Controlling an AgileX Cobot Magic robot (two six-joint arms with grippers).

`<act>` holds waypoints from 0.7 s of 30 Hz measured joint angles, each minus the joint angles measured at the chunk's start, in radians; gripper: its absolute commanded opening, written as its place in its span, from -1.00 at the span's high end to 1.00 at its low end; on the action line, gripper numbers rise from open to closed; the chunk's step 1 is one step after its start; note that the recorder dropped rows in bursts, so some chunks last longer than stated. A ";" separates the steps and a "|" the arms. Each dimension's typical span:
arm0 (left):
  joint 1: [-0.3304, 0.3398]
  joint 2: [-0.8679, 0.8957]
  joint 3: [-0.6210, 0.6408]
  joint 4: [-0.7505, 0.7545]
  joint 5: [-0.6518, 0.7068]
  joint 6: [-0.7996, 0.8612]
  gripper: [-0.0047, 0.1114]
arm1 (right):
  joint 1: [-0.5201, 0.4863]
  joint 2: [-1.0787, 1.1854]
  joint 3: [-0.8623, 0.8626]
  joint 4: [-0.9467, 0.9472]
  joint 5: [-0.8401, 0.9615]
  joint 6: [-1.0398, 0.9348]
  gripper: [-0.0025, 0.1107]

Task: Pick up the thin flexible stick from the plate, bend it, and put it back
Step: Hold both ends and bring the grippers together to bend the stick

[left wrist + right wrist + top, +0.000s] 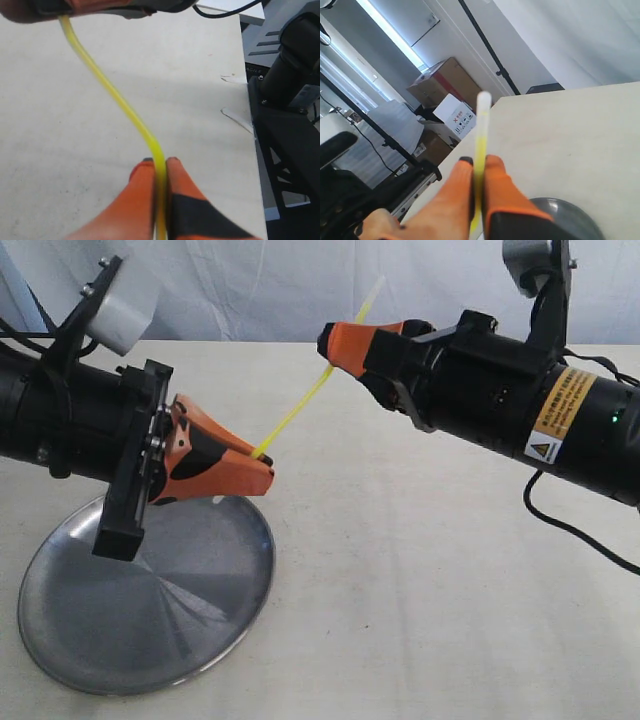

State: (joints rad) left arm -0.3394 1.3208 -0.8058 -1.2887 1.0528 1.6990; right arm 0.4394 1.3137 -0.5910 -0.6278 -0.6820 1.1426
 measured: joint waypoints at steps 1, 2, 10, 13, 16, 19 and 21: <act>0.000 0.000 0.000 -0.008 0.000 0.015 0.92 | 0.000 0.000 0.000 0.000 0.003 -0.004 0.96; 0.000 0.000 0.000 -0.018 0.000 0.031 0.92 | 0.000 0.000 0.000 0.001 0.007 -0.007 0.96; 0.000 0.000 0.001 -0.054 0.010 0.098 0.92 | -0.002 -0.002 0.000 -0.009 0.021 -0.018 0.96; 0.000 0.000 0.001 -0.064 0.017 0.119 0.92 | -0.006 -0.002 0.000 -0.033 0.025 -0.022 0.96; 0.000 0.000 0.002 -0.064 0.034 0.127 0.92 | -0.006 -0.002 0.000 -0.059 0.014 -0.023 0.96; 0.000 0.000 0.002 -0.071 0.044 0.139 0.92 | -0.006 -0.002 0.000 -0.076 0.012 -0.024 0.96; 0.000 0.000 0.002 -0.077 0.052 0.148 0.92 | -0.006 -0.002 0.000 -0.091 0.012 -0.038 0.96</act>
State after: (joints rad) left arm -0.3394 1.3208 -0.8036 -1.3658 1.1044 1.8474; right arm 0.4336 1.3114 -0.5910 -0.7184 -0.6698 1.1047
